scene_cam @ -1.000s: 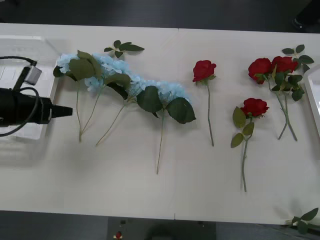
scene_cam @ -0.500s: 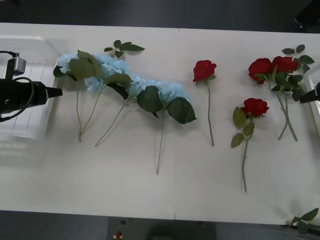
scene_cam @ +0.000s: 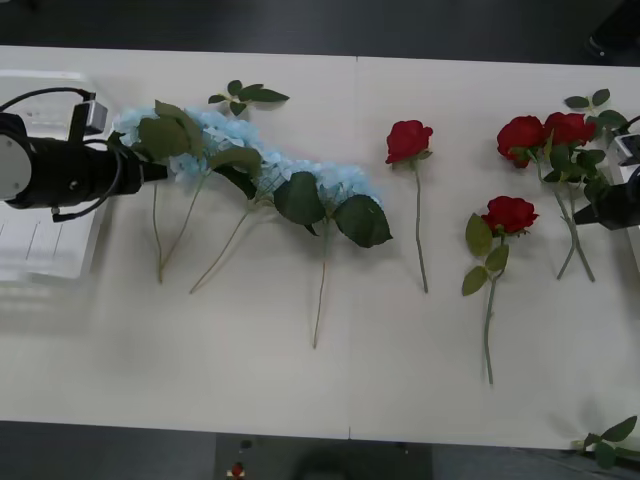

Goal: Put the red flowers into the right box and the blue flowers into the left box

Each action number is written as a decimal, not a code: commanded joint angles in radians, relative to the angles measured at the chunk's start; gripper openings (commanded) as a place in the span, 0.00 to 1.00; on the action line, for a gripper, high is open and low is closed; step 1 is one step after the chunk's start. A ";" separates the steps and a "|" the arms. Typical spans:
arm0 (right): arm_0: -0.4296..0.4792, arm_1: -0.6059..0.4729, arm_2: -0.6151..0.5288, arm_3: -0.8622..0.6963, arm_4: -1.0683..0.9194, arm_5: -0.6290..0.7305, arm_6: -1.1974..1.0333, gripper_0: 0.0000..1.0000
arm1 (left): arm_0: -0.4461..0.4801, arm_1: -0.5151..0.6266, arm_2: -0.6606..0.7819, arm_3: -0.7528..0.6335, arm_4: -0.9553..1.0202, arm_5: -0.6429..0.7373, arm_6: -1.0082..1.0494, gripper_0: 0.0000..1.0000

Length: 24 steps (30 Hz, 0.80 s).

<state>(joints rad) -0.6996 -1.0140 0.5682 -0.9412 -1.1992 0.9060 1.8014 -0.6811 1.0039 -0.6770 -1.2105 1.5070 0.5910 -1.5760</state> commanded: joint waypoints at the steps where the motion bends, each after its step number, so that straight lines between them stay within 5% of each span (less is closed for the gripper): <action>1: -0.038 0.014 0.007 0.010 0.010 -0.033 -0.066 1.00 | -0.118 -0.030 -0.093 0.085 -0.017 -0.014 0.053 1.00; 10: -0.046 0.061 0.007 0.047 0.009 -0.113 -0.086 1.00 | -0.190 -0.126 -0.139 0.221 -0.051 -0.045 0.047 1.00; 24: -0.046 0.118 0.045 0.059 -0.008 -0.272 -0.117 1.00 | -0.192 -0.131 -0.170 0.235 -0.099 -0.046 0.045 1.00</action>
<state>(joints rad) -0.7023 -0.9028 0.6172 -0.8879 -1.1989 0.6479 1.7416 -0.8412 0.8510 -0.8251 -0.9807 1.4185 0.5600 -1.5759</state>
